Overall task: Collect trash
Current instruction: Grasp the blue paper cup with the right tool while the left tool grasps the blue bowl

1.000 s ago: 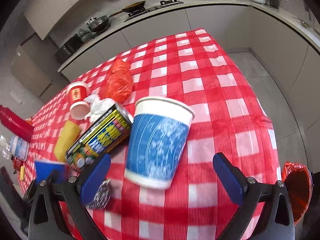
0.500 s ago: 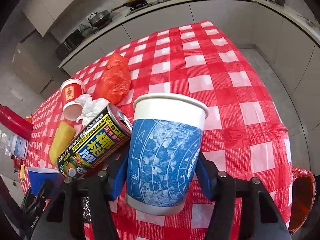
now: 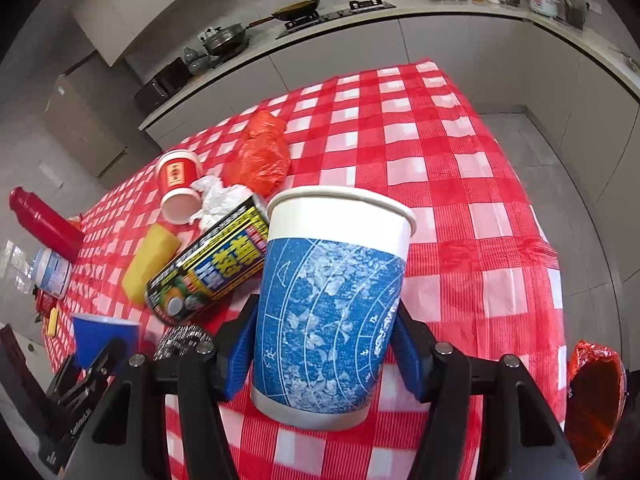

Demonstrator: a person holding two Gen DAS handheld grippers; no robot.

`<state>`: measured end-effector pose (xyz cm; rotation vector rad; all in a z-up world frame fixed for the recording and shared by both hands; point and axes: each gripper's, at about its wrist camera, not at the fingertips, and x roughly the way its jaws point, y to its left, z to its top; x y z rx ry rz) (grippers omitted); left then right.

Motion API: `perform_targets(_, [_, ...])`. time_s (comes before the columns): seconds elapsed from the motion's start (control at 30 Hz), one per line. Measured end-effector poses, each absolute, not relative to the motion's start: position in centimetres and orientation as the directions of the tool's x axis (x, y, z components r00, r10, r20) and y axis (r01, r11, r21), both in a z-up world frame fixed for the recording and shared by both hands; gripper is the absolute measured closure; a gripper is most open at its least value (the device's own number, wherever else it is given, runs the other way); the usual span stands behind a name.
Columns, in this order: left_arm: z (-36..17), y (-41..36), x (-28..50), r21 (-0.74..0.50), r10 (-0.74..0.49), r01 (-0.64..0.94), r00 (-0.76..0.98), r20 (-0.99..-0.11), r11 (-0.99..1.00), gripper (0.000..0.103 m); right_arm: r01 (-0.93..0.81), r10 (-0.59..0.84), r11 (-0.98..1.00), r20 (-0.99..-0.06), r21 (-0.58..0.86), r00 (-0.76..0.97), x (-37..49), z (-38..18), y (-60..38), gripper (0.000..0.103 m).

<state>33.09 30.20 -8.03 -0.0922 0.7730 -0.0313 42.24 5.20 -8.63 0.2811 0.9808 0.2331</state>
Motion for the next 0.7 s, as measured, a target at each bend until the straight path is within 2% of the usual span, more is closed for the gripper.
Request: perform_targets(0.7, [-6.8, 26.7, 27.9, -0.096, -0.029, -0.049, 0.736, -0.677, 0.994, 0.026, -0.166, 0.377, 0.924, -0.758, 0.344, 0.532, 36.1, -7.4, 3.2, 0.040])
